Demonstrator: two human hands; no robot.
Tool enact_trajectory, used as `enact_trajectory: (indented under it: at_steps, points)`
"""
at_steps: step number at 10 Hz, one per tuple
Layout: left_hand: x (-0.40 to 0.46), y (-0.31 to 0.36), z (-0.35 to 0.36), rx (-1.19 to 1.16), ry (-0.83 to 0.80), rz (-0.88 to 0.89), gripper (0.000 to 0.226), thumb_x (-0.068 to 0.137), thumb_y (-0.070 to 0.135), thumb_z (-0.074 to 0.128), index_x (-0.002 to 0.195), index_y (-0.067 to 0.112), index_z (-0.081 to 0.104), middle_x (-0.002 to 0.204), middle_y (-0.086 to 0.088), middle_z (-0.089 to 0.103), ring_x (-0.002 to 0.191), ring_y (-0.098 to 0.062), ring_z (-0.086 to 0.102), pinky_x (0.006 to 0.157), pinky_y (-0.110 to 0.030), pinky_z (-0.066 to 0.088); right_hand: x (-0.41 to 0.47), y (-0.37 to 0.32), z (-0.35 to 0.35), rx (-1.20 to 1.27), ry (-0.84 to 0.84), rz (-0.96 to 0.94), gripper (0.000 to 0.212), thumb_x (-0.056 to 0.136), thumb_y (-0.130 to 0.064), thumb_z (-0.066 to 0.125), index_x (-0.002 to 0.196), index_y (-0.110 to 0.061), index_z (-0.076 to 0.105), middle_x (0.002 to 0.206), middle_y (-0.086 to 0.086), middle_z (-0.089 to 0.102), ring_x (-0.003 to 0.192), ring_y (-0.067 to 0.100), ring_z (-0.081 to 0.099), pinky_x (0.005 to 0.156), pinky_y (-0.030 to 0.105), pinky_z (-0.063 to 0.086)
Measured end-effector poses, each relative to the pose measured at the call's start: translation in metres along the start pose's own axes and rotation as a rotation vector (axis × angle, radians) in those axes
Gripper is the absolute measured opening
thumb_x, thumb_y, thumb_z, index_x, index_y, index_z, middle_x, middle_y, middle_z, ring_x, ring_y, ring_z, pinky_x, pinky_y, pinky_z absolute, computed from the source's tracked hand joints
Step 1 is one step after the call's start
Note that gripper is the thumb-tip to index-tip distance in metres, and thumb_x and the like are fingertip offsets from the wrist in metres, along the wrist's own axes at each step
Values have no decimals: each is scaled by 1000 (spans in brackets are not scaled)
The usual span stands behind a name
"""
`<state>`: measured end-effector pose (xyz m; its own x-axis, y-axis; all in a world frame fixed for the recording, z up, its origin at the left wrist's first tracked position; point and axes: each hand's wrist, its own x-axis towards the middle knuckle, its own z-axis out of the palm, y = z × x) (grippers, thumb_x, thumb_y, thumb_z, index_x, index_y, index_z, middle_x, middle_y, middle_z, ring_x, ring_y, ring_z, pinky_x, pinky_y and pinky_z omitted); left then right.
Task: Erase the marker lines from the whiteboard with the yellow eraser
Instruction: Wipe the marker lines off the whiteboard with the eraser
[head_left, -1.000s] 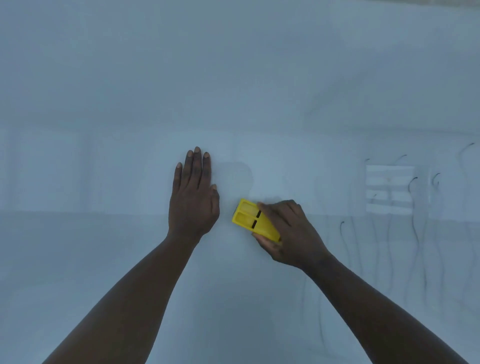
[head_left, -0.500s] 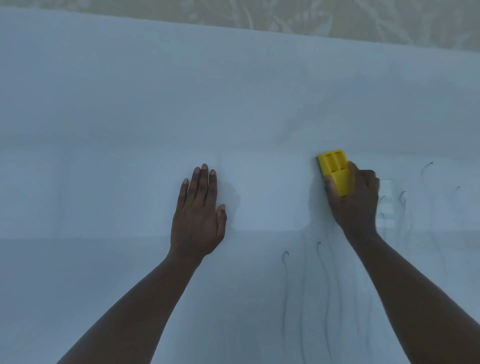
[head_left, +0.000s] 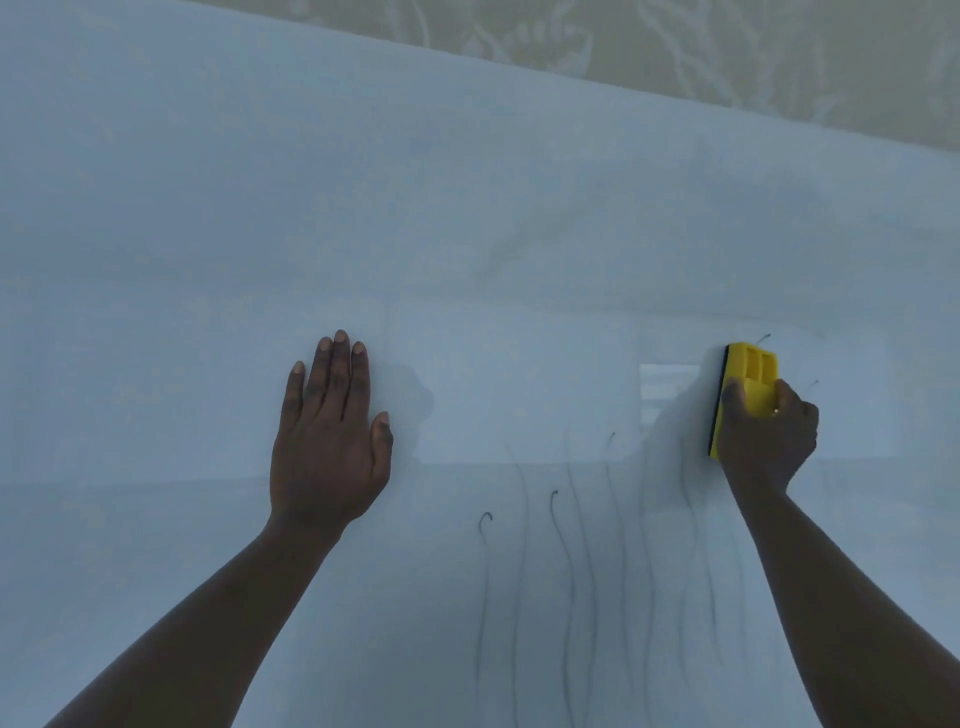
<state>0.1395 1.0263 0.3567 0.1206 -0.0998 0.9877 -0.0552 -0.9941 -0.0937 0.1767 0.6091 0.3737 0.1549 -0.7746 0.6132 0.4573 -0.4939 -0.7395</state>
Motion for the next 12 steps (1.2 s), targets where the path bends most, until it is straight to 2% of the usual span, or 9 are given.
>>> enact_trajectory:
  at_steps: [1,2,3,4,6,7,9,11,12]
  points:
    - [-1,1,3,2,18,-4,68,97,30,33,157,-1,21,166,-20,19,156,-30,15,127,-51,18,6,-14,11,63,39,32,52,85,-49,61,118,-9,59,117,18,53,112,42,52,97,47,43]
    - [0,1,4,11,31,-5,68,97,30,32,157,-1,22,166,-20,20,156,-29,15,127,-51,18,11,-42,26,55,39,-69,48,86,-47,61,112,-6,60,111,21,54,102,41,53,92,41,40]
    - [0,2,4,17,29,-5,68,97,30,32,157,-1,22,166,-20,20,156,-29,15,127,-51,18,-1,-78,41,31,30,-242,47,87,-43,63,114,-4,61,104,25,56,95,41,53,87,40,38]
    - [-1,2,3,21,25,-5,67,98,30,32,157,-1,22,166,-20,20,156,-29,15,127,-51,18,-31,-106,54,28,-30,-390,48,88,-39,66,122,-7,60,105,24,56,97,40,52,84,39,35]
    - [-1,3,2,13,32,-6,66,98,29,32,156,-1,22,166,-20,20,156,-30,16,127,-52,19,-115,-147,67,59,-222,-698,52,89,-35,66,129,-4,57,104,20,59,96,38,53,88,42,38]
    - [-6,3,2,3,43,-1,66,99,29,33,156,-2,23,165,-20,21,156,-31,18,127,-52,19,-162,-144,67,133,-251,-790,55,86,-31,70,129,0,57,103,18,59,92,36,52,86,43,43]
    - [-30,0,4,5,28,23,67,99,30,33,157,-1,21,166,-20,20,156,-30,16,127,-52,19,-227,-86,54,151,-257,-841,56,90,-38,66,132,-3,55,109,10,57,98,28,52,88,39,46]
    - [-57,0,5,9,-42,33,67,100,31,33,158,0,17,167,-20,15,157,-31,13,127,-52,16,-281,-14,22,123,-435,-909,55,89,-37,68,134,-8,53,118,3,57,101,24,53,91,31,43]
    - [-71,3,4,13,-73,24,67,101,30,31,158,0,15,167,-20,14,157,-31,10,128,-52,14,-308,24,2,112,-522,-904,54,88,-34,70,134,-9,54,120,5,62,102,25,54,91,32,44]
